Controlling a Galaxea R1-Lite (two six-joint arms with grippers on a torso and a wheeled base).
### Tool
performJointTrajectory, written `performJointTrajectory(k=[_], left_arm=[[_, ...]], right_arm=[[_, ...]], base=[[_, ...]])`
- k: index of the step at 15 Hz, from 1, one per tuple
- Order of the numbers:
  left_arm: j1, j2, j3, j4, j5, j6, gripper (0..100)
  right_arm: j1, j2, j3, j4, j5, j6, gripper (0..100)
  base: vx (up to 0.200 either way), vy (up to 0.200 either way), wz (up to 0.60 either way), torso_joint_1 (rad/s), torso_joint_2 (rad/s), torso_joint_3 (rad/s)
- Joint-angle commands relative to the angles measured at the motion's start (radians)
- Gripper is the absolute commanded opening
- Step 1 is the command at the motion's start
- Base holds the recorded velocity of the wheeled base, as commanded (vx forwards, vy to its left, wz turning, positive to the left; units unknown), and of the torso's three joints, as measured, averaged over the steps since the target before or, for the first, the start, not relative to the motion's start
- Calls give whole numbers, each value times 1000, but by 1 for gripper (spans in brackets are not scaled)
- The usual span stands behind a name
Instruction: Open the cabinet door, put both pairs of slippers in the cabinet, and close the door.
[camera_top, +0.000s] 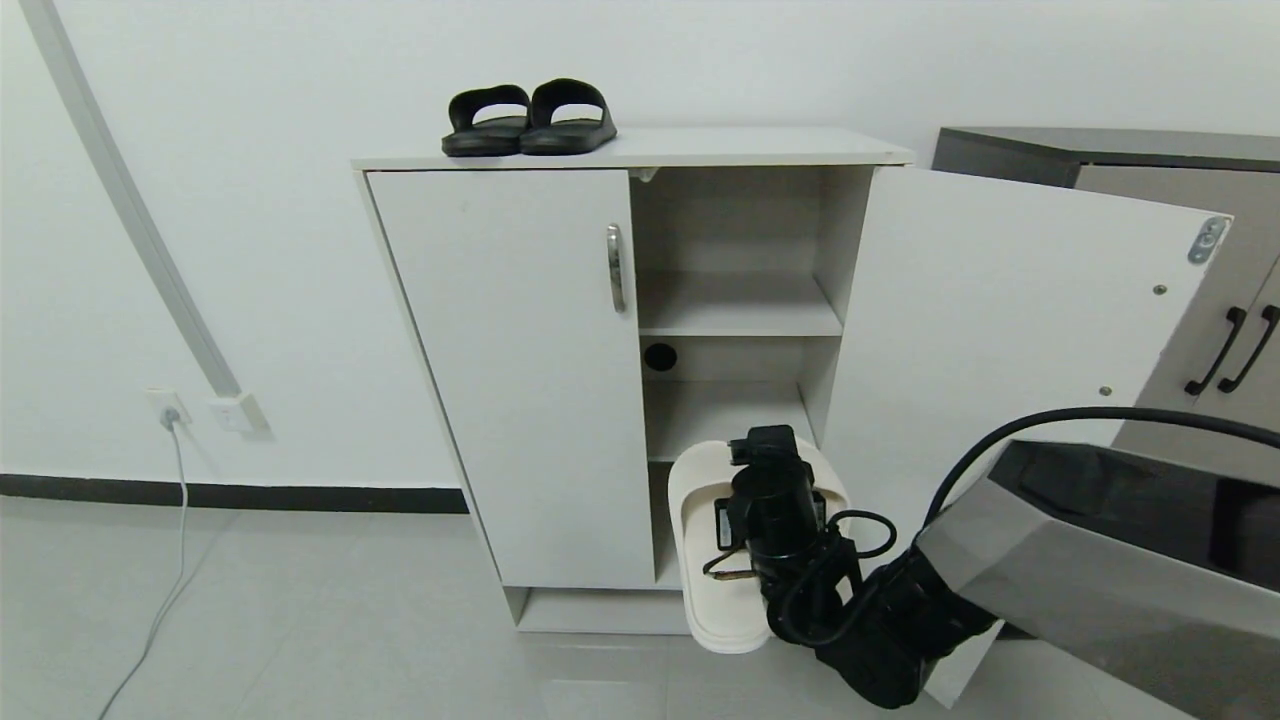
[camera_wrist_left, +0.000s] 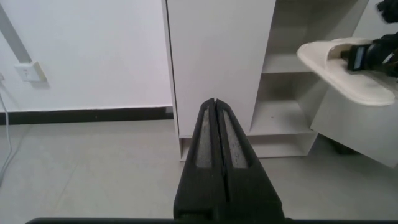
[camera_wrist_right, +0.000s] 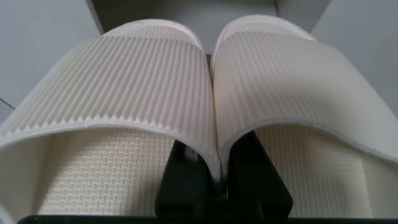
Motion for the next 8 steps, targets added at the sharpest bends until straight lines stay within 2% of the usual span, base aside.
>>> performJointTrajectory(k=[1,4,8], left_arm=[[0,1,0,0,0,0,0],[0,1,0,0,-2,2,0],[0,1,0,0,-2,2,0]], right_arm=[[2,80,-43,0,-1,8,0],[2,102,-62,1,-2,17,0],[3,119,-78,3,-7,17,0]], base=[[0,0,0,0,0,0],[0,0,0,1,1,-17],[0,0,0,2,0,-157]])
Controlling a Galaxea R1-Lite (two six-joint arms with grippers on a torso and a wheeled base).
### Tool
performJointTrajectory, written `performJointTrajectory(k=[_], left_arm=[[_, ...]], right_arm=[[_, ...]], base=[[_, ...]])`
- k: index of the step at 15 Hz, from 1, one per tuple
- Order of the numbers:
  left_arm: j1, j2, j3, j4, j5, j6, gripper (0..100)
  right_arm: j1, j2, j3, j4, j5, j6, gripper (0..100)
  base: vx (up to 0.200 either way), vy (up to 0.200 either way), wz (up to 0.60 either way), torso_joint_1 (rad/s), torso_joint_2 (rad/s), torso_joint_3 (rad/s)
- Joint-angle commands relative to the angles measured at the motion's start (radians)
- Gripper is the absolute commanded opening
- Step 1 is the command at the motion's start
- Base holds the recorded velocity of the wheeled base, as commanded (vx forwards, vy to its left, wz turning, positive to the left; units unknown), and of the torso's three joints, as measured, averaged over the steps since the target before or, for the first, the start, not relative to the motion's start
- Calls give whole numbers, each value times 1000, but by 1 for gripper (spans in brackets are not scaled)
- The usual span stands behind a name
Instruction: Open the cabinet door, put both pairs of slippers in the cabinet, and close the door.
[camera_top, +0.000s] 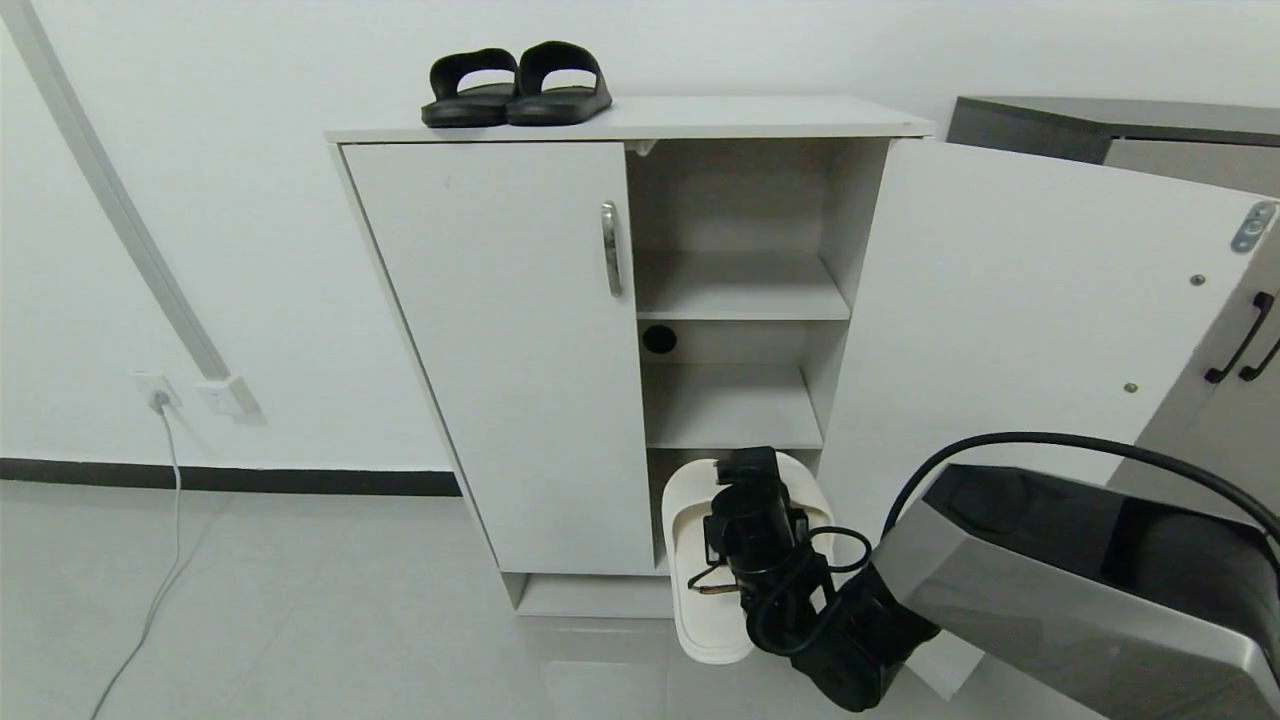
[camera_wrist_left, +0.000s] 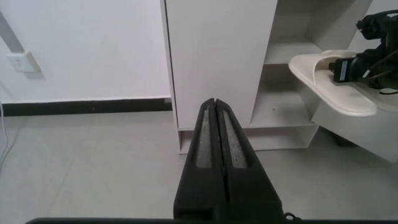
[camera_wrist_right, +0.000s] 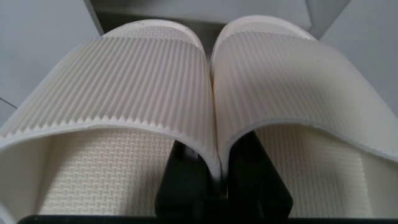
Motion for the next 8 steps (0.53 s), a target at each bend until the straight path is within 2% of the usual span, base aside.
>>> performJointTrajectory(k=[1,6,8], left_arm=[[1,1,0,0,0,0,0],[1,1,0,0,0,0,0],[1,1,0,0,0,0,0]], right_arm=[[0,23,-18,0,1,1,0],[0,52,-26,-11,-10,7,0],[-1,64,-23,-100,-36,-2,0]], base=[[0,0,0,2,2,-183],[0,0,0,1,4,-194],[0,0,0,-2,2,-75]])
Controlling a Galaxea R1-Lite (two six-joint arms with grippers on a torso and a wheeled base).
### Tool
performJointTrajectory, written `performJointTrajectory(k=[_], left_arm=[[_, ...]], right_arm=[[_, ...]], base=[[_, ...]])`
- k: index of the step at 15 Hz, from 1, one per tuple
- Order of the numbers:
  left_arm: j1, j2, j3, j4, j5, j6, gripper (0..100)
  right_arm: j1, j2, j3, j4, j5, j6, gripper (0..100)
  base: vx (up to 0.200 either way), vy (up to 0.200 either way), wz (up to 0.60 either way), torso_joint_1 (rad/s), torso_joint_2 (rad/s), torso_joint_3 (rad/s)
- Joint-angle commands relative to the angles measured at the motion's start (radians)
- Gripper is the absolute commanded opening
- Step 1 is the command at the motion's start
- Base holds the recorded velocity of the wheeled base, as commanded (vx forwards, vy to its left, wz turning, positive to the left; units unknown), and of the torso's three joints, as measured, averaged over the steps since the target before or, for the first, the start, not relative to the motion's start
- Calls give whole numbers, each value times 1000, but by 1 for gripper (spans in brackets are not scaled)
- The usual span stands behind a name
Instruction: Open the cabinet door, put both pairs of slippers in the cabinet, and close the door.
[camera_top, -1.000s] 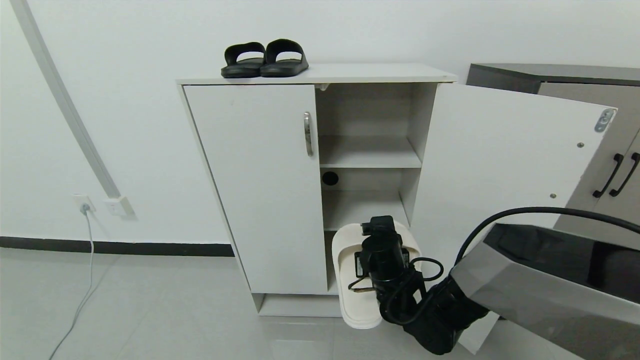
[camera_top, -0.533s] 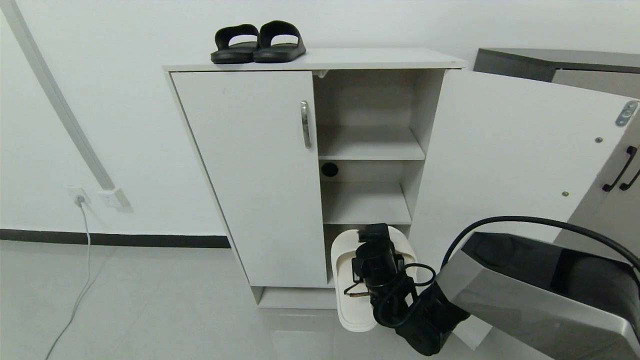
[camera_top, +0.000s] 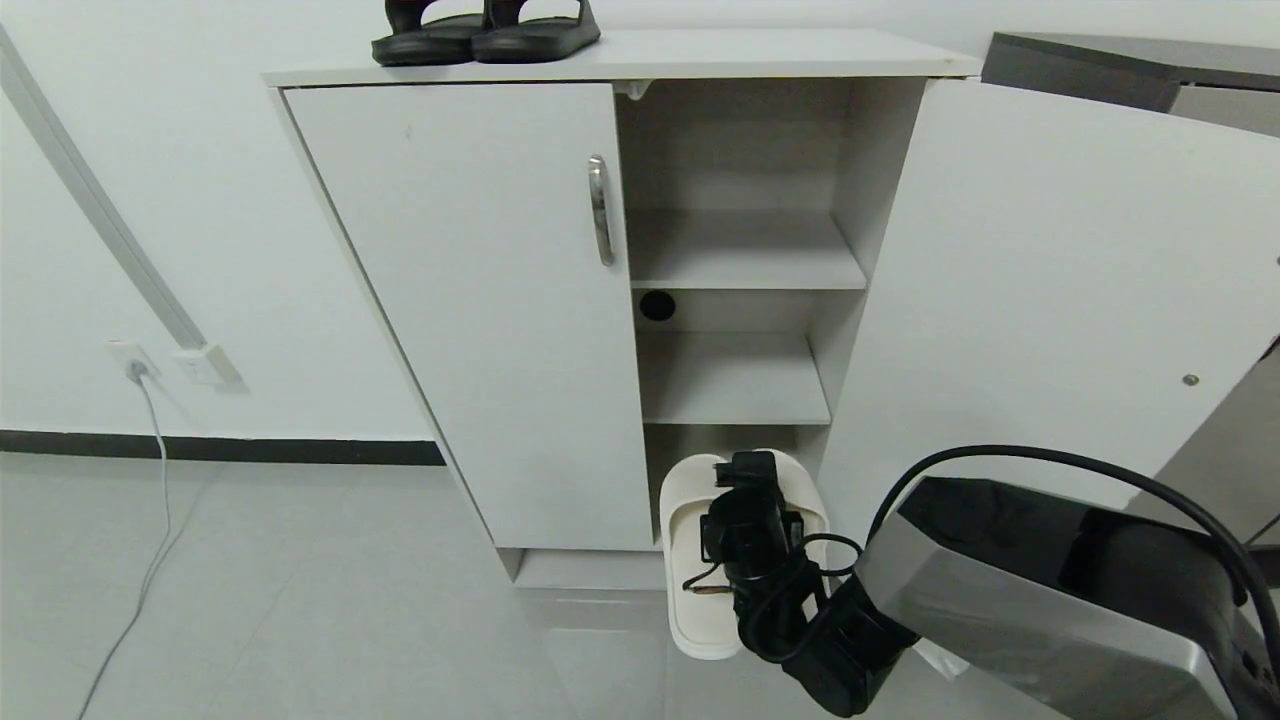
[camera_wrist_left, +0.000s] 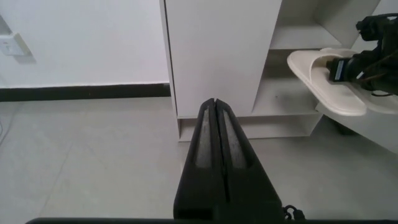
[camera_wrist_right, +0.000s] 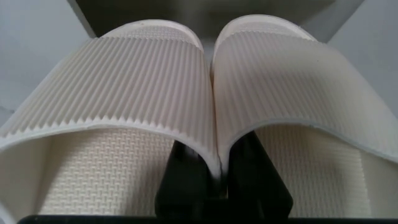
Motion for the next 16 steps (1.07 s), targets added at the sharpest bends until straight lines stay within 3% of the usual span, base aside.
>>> performJointTrajectory(k=[1,5,11,16], left_arm=[[1,1,0,0,0,0,0],[1,1,0,0,0,0,0],[1,1,0,0,0,0,0],[1,1,0,0,0,0,0]], right_arm=[[-9,20,1,-64,-9,-33,0],[-27,82,6,-308,-17,-195,0],[-32,86,4,-316,-17,-210,0],[-33,86,4,-316,-17,-210,0]], base=[[0,0,0,0,0,0],[0,0,0,0,0,0],[0,0,0,0,0,0],[200,0,0,-1,1,2]])
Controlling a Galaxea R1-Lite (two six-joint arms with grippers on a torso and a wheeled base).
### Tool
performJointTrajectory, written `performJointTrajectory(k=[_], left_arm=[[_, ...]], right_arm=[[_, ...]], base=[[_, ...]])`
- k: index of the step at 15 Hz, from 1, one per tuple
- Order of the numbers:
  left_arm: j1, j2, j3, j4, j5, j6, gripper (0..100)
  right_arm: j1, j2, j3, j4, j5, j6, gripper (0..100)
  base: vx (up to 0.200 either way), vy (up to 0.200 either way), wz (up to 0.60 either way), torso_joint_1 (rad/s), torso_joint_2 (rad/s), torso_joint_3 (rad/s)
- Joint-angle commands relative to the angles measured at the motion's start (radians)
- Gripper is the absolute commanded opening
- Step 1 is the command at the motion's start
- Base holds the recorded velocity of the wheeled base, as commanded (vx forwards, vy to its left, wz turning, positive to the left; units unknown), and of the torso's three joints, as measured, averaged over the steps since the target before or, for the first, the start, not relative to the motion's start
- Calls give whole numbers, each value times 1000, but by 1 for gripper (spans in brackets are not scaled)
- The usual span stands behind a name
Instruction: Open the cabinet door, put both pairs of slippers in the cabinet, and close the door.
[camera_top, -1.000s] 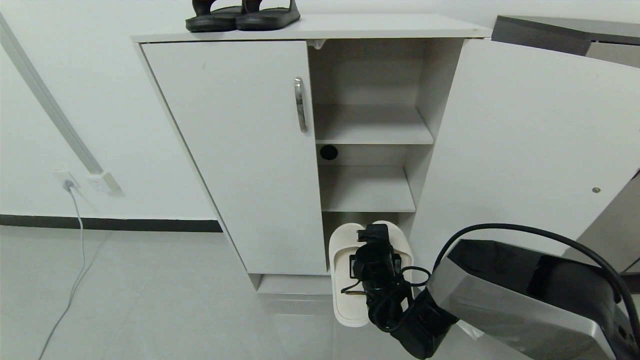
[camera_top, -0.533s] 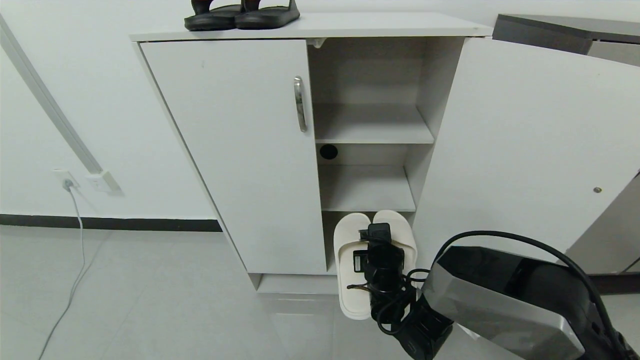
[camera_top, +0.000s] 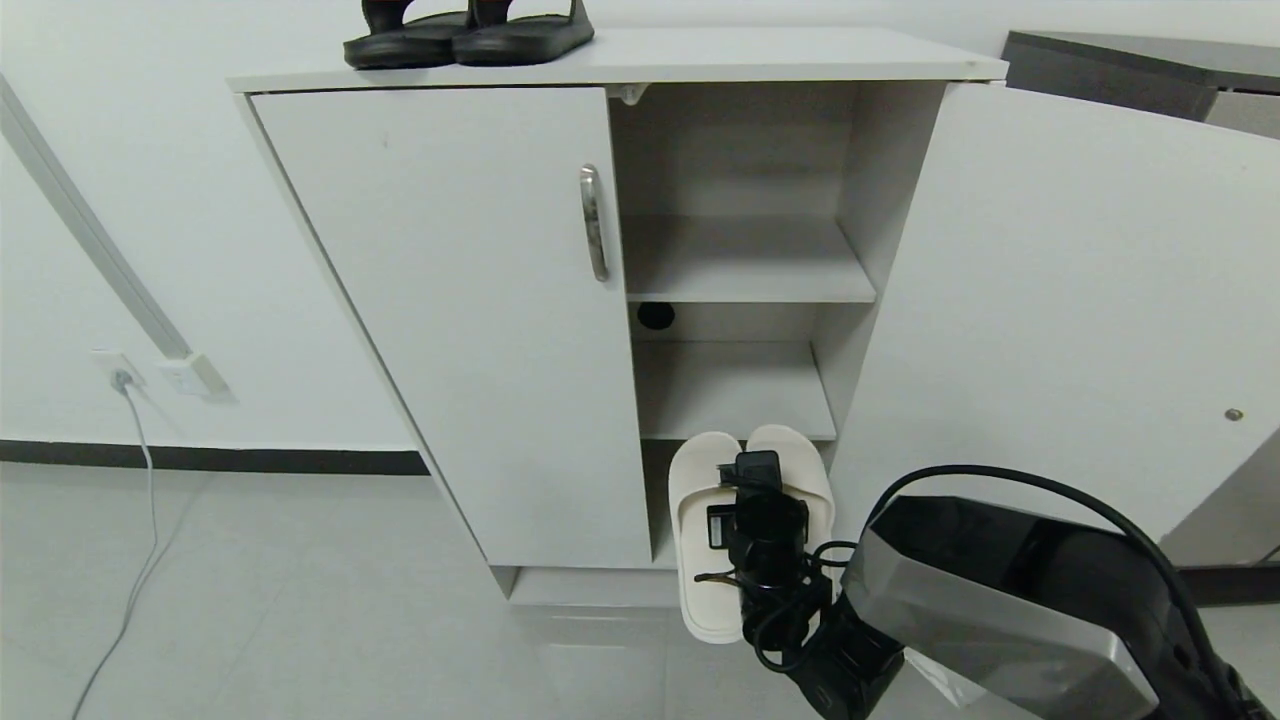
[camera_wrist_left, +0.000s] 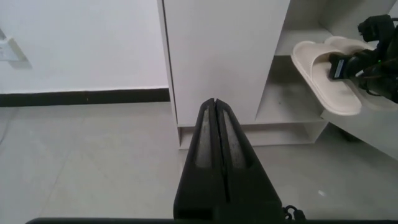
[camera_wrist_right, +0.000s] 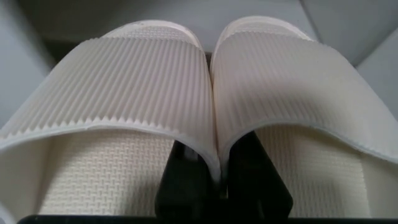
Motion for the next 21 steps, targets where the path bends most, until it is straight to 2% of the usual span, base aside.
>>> performJointTrajectory(k=[1,8,12,17,19,21], left_arm=[[-1,1,0,1,0,0,0],[-1,1,0,1,0,-1,0],[-1,1,0,1,2,-3,0],[-1,1,0,1,2,-3,0],[-1,1,0,1,2,-3,0],[-1,1,0,1,2,-3,0]], right_arm=[[2,-1,0,-3,0,0,0],[2,-1,0,-1,0,0,0],[-17,0,-10,8,11,-1,0],[-66,5,-122,174,87,39,0],[-81,19,-218,316,123,80,0],[-98,62,-334,378,130,86,0]], base=[[200,0,0,-2,-7,7],[200,0,0,4,2,0],[0,0,0,0,0,0],[0,0,0,0,0,0],[0,0,0,0,0,0],[0,0,0,0,0,0]])
